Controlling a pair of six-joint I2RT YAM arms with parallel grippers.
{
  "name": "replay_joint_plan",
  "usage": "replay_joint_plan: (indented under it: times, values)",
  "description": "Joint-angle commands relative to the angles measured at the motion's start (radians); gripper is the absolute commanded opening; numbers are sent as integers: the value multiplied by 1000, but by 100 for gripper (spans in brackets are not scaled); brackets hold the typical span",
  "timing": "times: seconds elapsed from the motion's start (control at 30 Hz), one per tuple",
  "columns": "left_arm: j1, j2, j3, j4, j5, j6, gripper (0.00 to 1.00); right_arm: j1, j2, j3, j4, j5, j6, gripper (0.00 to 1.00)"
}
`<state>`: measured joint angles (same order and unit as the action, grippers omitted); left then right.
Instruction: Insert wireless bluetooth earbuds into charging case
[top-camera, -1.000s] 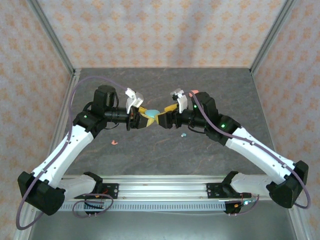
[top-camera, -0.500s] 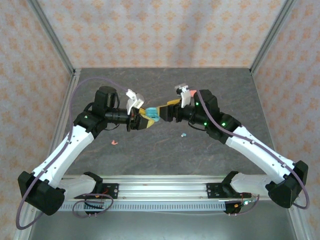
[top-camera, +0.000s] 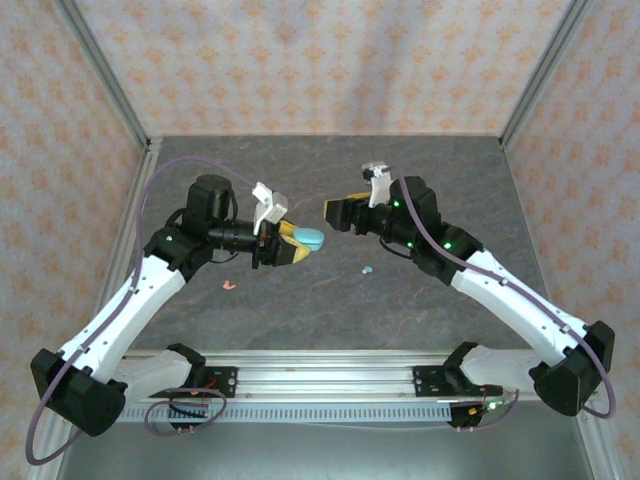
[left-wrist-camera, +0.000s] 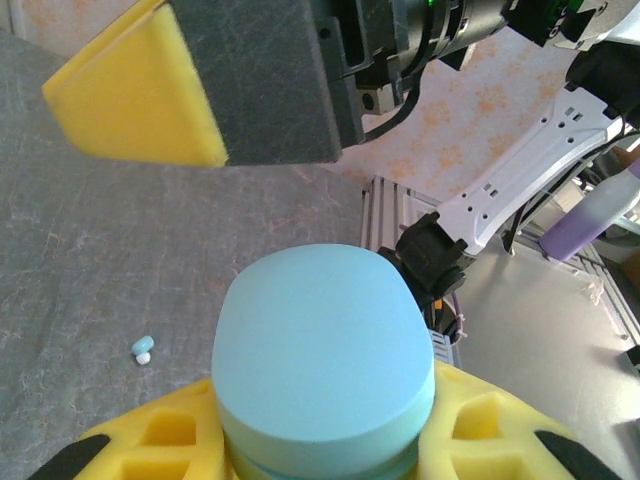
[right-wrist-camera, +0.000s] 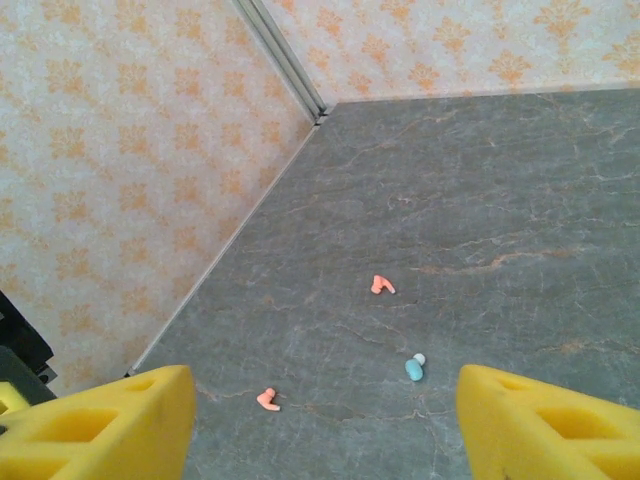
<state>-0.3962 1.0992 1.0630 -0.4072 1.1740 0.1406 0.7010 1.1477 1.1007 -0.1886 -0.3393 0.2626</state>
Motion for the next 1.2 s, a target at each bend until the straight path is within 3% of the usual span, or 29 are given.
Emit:
replay_joint_plan:
  times: [0.0, 0.17, 0.3, 0.37, 0.53, 0.9, 1.17]
  values:
    - [24, -22, -24, 28, 16, 25, 0, -12, -66, -20, -22, 56, 43, 70]
    - [63, -29, -50, 31, 22, 30, 0, -25, -73, -25, -100, 143, 93, 67]
    - [81, -29, -68, 33, 41, 31, 0, -14, -64, -59, 2, -81, 72, 68]
    - [86, -24, -69, 33, 50, 31, 0, 18, -64, -81, 44, -149, 36, 75]
    - [86, -5, -53, 28, 77, 32, 0, 93, -72, -101, 68, -171, -72, 84]
    - [86, 4, -34, -11, 88, 53, 0, 101, -15, -55, 57, -250, -141, 90]
    - [88, 8, -31, -16, 98, 59, 0, 104, -137, -110, 111, -222, -135, 94]
